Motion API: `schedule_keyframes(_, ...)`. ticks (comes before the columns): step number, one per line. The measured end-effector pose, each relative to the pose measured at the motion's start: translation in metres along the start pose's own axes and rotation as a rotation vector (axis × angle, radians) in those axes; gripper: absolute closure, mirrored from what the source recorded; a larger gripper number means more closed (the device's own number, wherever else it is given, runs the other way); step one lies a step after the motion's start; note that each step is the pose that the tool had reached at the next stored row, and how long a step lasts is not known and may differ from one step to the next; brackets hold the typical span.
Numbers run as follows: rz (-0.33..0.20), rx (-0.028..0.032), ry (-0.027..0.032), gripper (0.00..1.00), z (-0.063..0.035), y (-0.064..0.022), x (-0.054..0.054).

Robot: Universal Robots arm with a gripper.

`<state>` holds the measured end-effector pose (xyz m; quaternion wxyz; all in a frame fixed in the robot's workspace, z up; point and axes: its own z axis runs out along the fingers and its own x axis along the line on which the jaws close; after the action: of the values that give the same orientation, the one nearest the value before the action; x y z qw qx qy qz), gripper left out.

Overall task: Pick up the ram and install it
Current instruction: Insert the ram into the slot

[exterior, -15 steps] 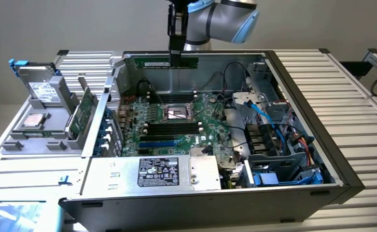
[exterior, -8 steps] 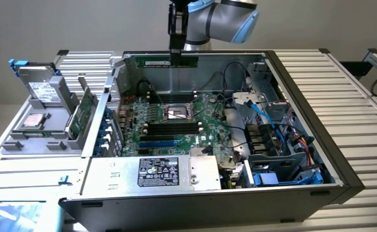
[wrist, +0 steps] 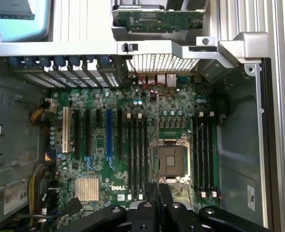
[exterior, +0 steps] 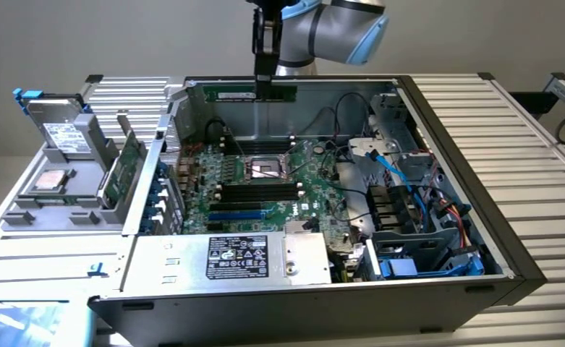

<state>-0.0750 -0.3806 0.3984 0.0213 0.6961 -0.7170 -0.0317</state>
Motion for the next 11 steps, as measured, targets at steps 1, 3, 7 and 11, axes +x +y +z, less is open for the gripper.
schedule_keyframes(1, 0.000, 0.0000, 0.0000, 0.86, 0.0013, -0.0001, 0.000)
schedule_keyframes(3, 0.000, 0.0000, 0.0001, 0.86, 0.0044, -0.0003, 0.000)
schedule_keyframes(7, 0.000, 0.0002, 0.0053, 0.86, 0.0109, -0.0008, 0.000)
schedule_keyframes(11, 0.002, 0.0012, 0.0237, 0.86, 0.0145, -0.0011, 0.000)
